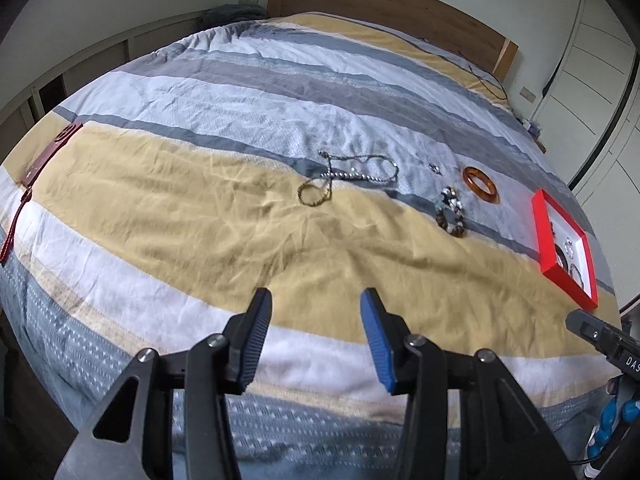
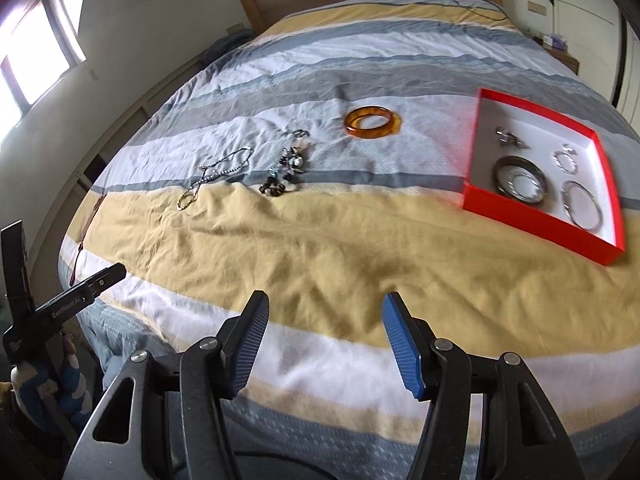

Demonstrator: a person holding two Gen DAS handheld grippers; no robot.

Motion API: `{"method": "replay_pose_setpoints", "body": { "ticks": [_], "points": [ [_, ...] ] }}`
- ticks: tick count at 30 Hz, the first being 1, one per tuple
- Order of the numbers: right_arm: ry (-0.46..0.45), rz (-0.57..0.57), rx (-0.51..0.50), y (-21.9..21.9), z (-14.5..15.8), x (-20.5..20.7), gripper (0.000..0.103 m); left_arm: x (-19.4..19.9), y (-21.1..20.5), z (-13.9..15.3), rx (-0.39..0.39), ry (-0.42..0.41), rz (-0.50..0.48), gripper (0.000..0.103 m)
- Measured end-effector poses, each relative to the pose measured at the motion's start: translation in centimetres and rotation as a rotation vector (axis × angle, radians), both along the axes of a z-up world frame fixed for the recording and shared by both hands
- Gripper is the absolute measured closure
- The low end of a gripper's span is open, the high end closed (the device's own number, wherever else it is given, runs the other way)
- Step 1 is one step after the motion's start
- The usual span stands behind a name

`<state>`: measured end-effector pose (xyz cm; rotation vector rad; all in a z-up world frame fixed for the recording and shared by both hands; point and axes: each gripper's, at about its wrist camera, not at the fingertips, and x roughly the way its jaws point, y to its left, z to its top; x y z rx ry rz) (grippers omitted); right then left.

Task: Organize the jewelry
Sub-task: 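Lift both open tools away from the box and back over the bed, then grasp the beaded charm bracelet with the right tool while the left tool grasps the pearl necklace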

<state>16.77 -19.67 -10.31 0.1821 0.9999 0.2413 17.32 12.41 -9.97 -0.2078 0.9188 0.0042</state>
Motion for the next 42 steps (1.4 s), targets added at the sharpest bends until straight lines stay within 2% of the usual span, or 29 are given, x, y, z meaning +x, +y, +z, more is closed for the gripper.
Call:
{"method": "replay_pose_setpoints", "body": {
  "ticks": [9, 17, 22, 26, 31, 33, 34, 35, 37, 39, 41, 42],
  "points": [
    [0.040, 0.060, 0.037, 4.8, -1.6, 9.9, 0.037, 9.0, 2.5, -0.4, -0.043, -0.009, -0.056, 0.059],
    [0.082, 0.057, 0.045, 7.6, -4.8, 16.9, 0.034, 15.2, 1.0, -3.8, -0.034, 0.043, -0.158, 0.059],
    [0.108, 0.053, 0.049, 8.3, -6.8, 19.4, 0.034, 17.4, -0.1, -6.5, -0.018, 0.094, -0.198, 0.059],
    [0.108, 0.055, 0.043, 8.8, -7.9, 20.3, 0.030, 18.2, -0.9, -7.4, 0.023, 0.092, -0.212, 0.059],
    [0.072, 0.089, -0.045, 10.2, -8.8, 20.6, 0.028, 18.9, -1.7, -7.9, 0.061, 0.079, -0.203, 0.060],
    [0.048, 0.103, -0.071, 10.6, -8.9, 20.3, 0.034, 18.7, -1.8, -8.1, 0.065, 0.066, -0.193, 0.061],
    [0.040, 0.107, -0.078, 10.5, -9.0, 20.2, 0.040, 18.7, -1.9, -8.1, 0.065, 0.064, -0.191, 0.063],
    [0.034, 0.108, -0.082, 10.3, -9.1, 20.1, 0.043, 18.6, -2.0, -8.1, 0.065, 0.065, -0.191, 0.068],
    [0.031, 0.104, -0.075, 9.6, -9.1, 19.9, 0.057, 18.6, -2.5, -7.9, 0.077, 0.071, -0.201, 0.075],
    [0.031, 0.111, -0.068, 8.9, -9.2, 19.8, 0.065, 18.5, -3.4, -7.8, 0.098, 0.079, -0.223, 0.083],
    [0.031, 0.126, -0.064, 8.4, -9.1, 19.7, 0.071, 18.2, -4.3, -7.6, 0.089, 0.091, -0.245, 0.097],
    [0.035, 0.128, -0.058, 8.2, -9.1, 19.6, 0.075, 18.0, -4.8, -7.5, 0.085, 0.095, -0.254, 0.098]
  ]
}}
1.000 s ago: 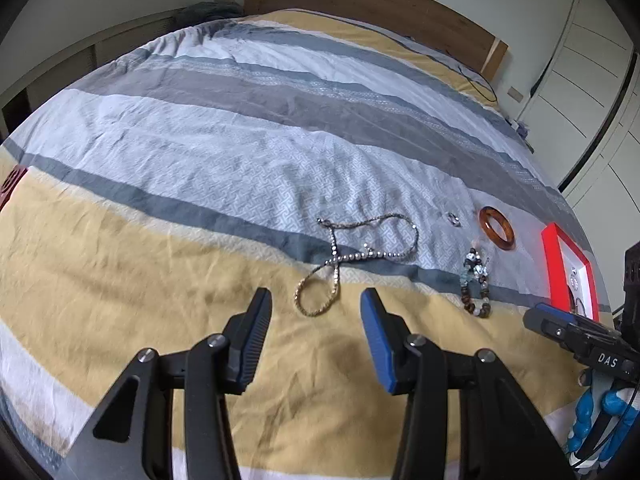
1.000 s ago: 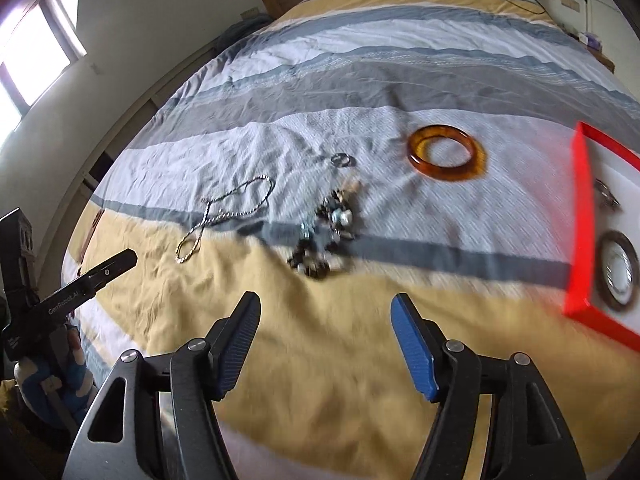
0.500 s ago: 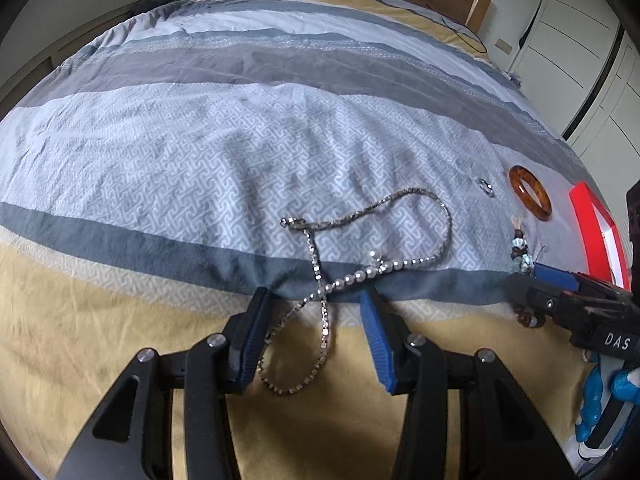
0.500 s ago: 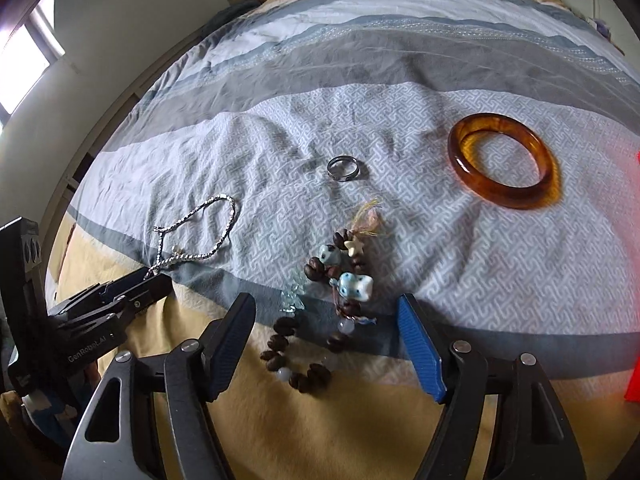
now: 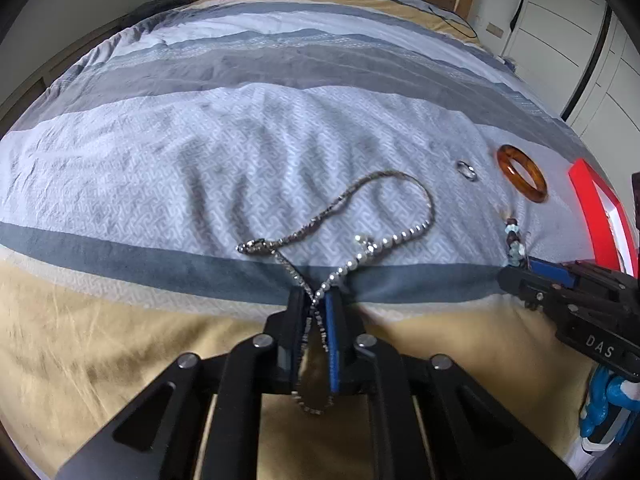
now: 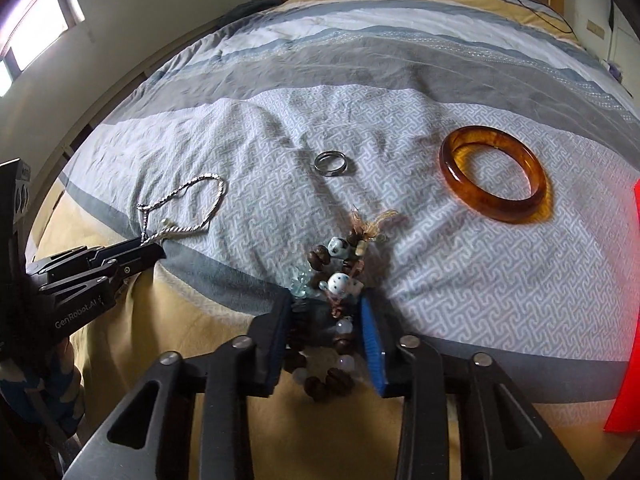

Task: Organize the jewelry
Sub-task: 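Grasp the beaded charm bracelet with the right tool while the left tool grasps the pearl necklace, then lift the beaded bracelet with the right tool while the left tool regrasps the pearl necklace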

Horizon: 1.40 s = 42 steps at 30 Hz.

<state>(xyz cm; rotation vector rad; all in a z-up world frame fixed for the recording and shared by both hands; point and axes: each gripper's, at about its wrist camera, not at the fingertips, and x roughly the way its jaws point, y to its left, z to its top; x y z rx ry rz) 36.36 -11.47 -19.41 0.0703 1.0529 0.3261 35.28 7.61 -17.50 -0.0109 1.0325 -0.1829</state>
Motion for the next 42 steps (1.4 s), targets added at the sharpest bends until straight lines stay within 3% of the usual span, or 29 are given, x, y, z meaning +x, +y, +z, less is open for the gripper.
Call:
{"method": "replay_pose_setpoints", "body": {
  "ticks": [3, 10, 23, 42],
  "points": [
    [0.015, -0.007, 0.027, -0.6, 0.5, -0.4, 0.092, -0.8, -0.8, 0.5, -0.028, 0.011, -0.002, 0.100],
    [0.005, -0.027, 0.076, -2.5, 3.0, -3.5, 0.093, -3.9, -2.1, 3.5, -0.078, -0.007, -0.003, 0.101],
    [-0.100, -0.043, 0.115, -4.6, 10.1, -11.5, 0.093, -10.9, -3.3, 11.6, -0.102, -0.151, -0.003, 0.101],
    [-0.194, -0.132, 0.143, -10.8, 13.6, -22.9, 0.093, -20.7, -7.8, 16.4, -0.167, -0.238, -0.078, 0.101]
  ]
}}
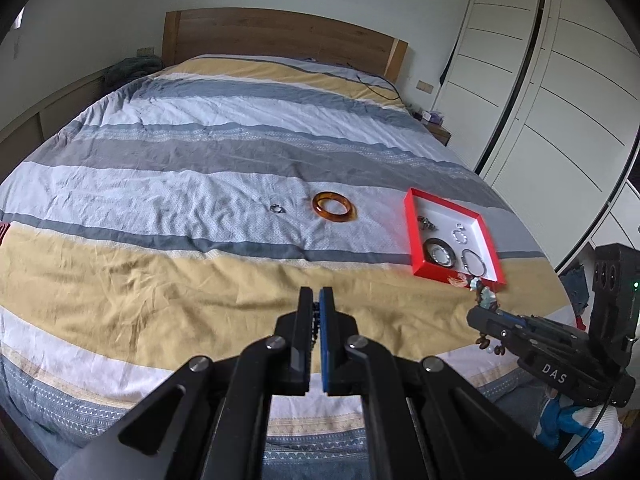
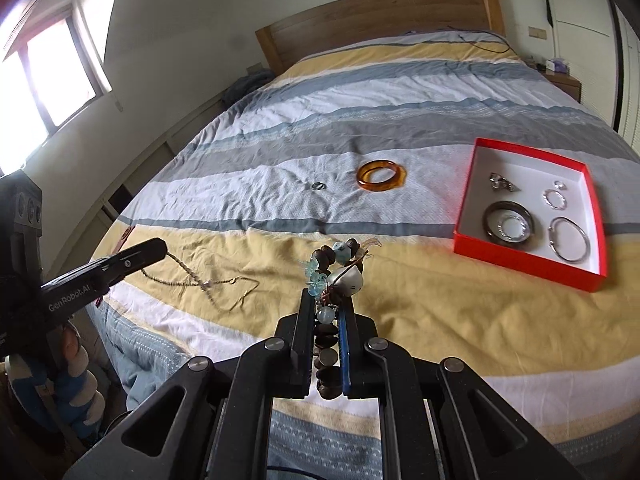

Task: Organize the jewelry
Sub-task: 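Lift the beaded bracelet with the right tool while the left tool regrasps the pearl necklace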

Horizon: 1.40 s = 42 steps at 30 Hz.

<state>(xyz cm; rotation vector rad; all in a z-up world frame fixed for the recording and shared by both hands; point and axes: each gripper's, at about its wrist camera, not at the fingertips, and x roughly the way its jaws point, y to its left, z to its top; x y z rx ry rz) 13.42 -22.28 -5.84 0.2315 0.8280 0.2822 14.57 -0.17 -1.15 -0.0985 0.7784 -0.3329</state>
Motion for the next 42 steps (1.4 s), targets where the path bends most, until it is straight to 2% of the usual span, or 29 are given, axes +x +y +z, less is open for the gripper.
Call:
{"method": "replay_pose_setpoints", "body": {
  "ticks": [12, 17, 20, 28, 30, 32, 33, 42],
  "points": [
    [-0.064, -0.058, 0.057, -3.7, 1.0, -3.8, 0.092, -3.3, -1.0, 4.6, -0.004, -0.082, -0.005, 0.102],
    [-0.083, -0.075, 0.081, -5.0, 1.1, -4.7, 0.092, -3.6, -1.7, 4.8, 0.021, -0.083, 0.001, 0.102],
    [-0.086, -0.083, 0.091, -5.8, 0.9, -5.0, 0.092, -3.3, -1.9, 3.3, 0.030, -0.036, 0.004, 0.102],
    [-0.049, -0.092, 0.083, -6.5, -0.7, -4.8, 0.092, -2.0, -1.4, -3.4, 0.020, 0.125, 0.005, 0.098],
    [-0.037, -0.091, 0.078, -6.6, -1.2, -4.7, 0.092, -1.6, -1.5, -5.3, 0.016, 0.171, -0.001, 0.093],
    [-0.021, -0.090, 0.072, -6.5, -1.7, -4.4, 0.092, -1.3, -1.8, -7.1, 0.028, 0.211, -0.005, 0.072],
    [-0.014, -0.089, 0.069, -6.5, -1.9, -4.3, 0.092, -1.1, -1.9, -8.0, 0.037, 0.228, -0.005, 0.069],
    [0.048, -0.102, 0.041, -7.4, -3.6, -3.2, 0.092, 1.0, -3.2, -13.2, 0.107, 0.320, -0.011, 0.066]
  ]
}}
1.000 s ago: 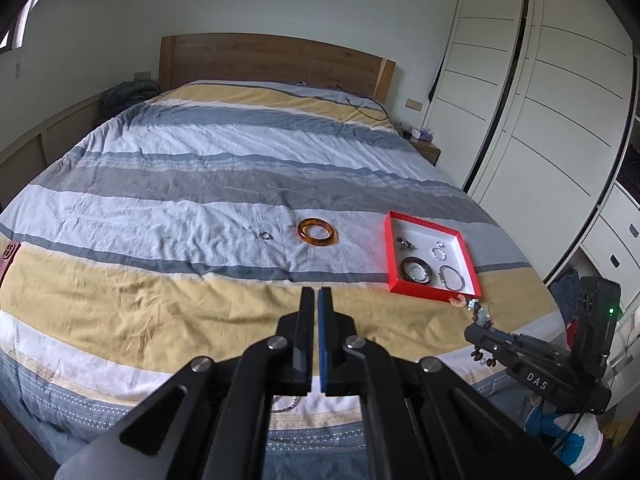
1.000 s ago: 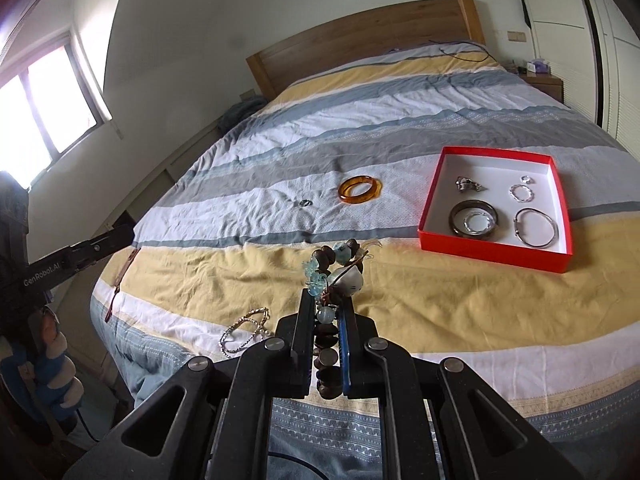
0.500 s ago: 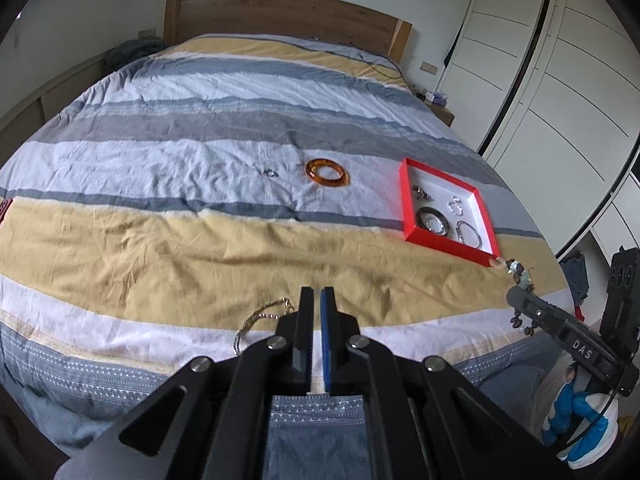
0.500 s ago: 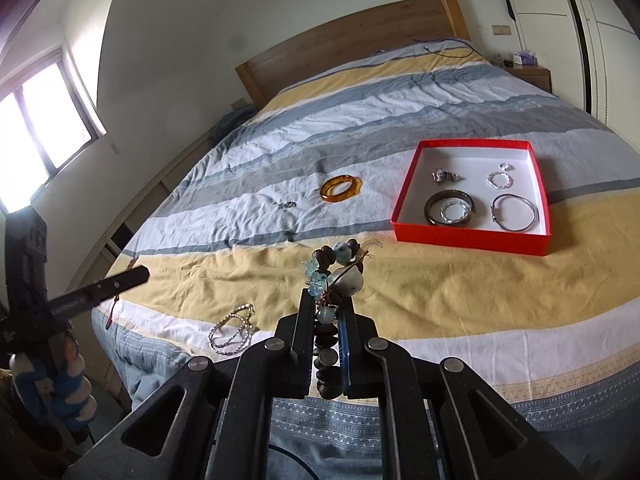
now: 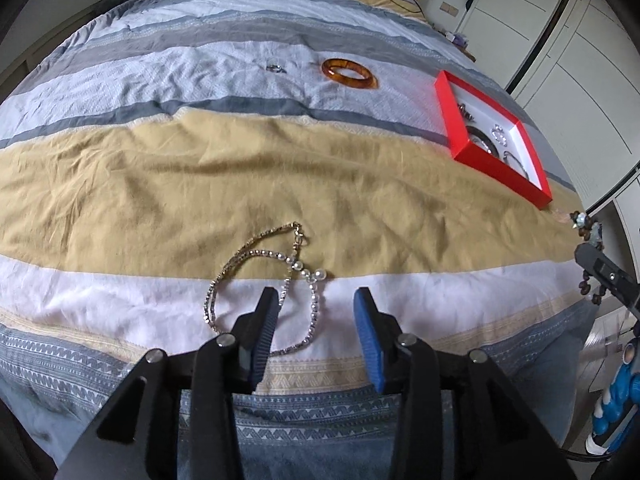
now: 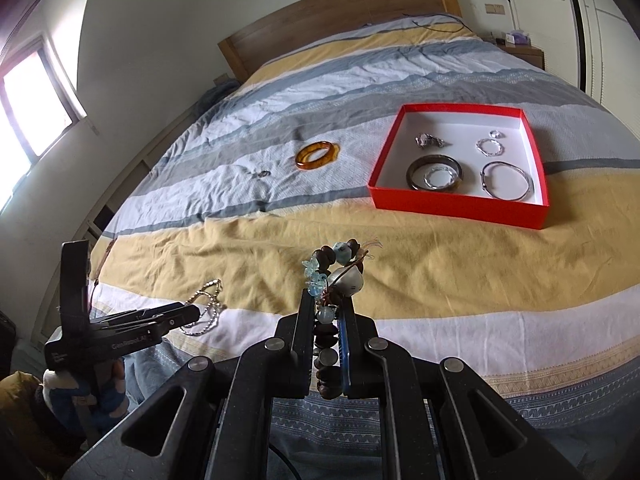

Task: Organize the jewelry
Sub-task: 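Lift the beaded bracelet with the right tool while the left tool regrasps the pearl necklace, then carry the beaded bracelet with the right tool while the left tool carries the necklace to the box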

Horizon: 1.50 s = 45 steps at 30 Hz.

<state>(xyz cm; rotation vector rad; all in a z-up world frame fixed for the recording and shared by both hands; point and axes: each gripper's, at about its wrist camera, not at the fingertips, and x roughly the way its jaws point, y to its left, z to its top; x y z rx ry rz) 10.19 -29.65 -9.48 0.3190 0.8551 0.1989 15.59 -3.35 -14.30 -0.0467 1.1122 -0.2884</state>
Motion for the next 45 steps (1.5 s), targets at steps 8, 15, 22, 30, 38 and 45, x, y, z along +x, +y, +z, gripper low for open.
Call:
{"method": "replay_pose_setpoints", "body": {
  "ticks": [8, 15, 22, 30, 38, 45],
  "points": [
    [0.036, -0.013, -0.002, -0.9, -1.2, 0.4, 0.092, 1.4, -0.4, -2.8, 0.053, 0.045, 0.007, 0.067],
    [0.049, -0.024, 0.010, -1.6, -1.8, 0.5, 0.092, 1.8, -0.6, -3.0, -0.040, 0.073, -0.008, 0.096],
    [0.040, -0.045, 0.030, -3.0, -1.7, 0.4, 0.092, 2.0, -0.7, -0.1, -0.281, 0.095, 0.024, 0.096],
    [0.031, -0.074, 0.047, -4.9, -1.3, 0.3, 0.092, 3.5, -2.8, 5.0, -0.460, 0.061, 0.001, 0.096],
    [-0.009, -0.085, 0.033, -7.2, 0.2, 2.3, 0.092, 6.4, -7.9, 9.3, -0.458, 0.010, -0.106, 0.096],
    [-0.031, -0.109, 0.004, -10.3, 1.0, 7.1, 0.092, 11.3, -14.6, 10.7, -0.432, -0.020, -0.207, 0.096]
  ]
}}
